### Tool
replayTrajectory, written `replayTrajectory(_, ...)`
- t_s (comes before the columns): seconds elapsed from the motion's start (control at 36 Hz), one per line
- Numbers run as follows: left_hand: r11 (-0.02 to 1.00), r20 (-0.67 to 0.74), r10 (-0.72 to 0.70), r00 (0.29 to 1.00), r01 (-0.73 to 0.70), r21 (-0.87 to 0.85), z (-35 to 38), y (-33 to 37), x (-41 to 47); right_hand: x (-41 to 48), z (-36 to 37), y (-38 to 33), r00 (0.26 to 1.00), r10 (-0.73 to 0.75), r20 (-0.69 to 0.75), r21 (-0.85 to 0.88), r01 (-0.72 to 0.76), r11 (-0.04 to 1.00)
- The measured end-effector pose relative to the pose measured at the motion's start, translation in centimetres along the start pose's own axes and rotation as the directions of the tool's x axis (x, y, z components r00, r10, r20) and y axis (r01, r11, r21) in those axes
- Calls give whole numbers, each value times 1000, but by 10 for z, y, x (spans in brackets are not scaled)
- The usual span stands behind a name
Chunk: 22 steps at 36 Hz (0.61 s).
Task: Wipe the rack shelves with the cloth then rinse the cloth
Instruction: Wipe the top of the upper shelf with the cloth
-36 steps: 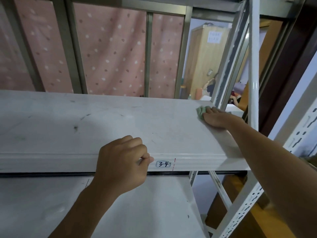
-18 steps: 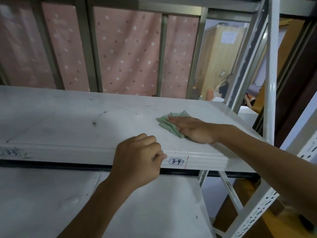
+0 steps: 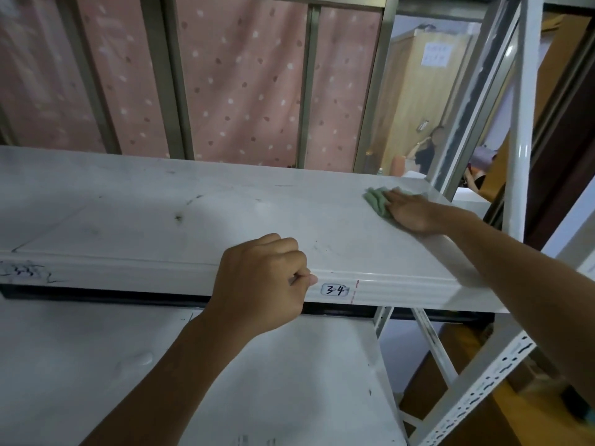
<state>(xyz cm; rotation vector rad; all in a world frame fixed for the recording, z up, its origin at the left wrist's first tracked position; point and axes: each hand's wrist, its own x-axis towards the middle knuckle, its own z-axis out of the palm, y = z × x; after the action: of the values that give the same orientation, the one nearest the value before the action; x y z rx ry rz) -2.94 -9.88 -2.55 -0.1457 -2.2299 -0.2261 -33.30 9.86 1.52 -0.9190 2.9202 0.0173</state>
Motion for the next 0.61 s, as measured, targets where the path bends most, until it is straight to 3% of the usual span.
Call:
replayTrajectory(0.14,1000,5,-19,1000,19,21,-1,2,0,28,-7,8,993,117,-7,36,-117,992)
replayTrajectory(0.31,999,-6,-12,1000,12,40,0,1,0,79,-13,2,988,151,3,29,-151,988)
replayTrajectory(0.61,998,-7,53,999,-53,18,1,-7,0,118,-23,-76,989,-146,34,85,143,986)
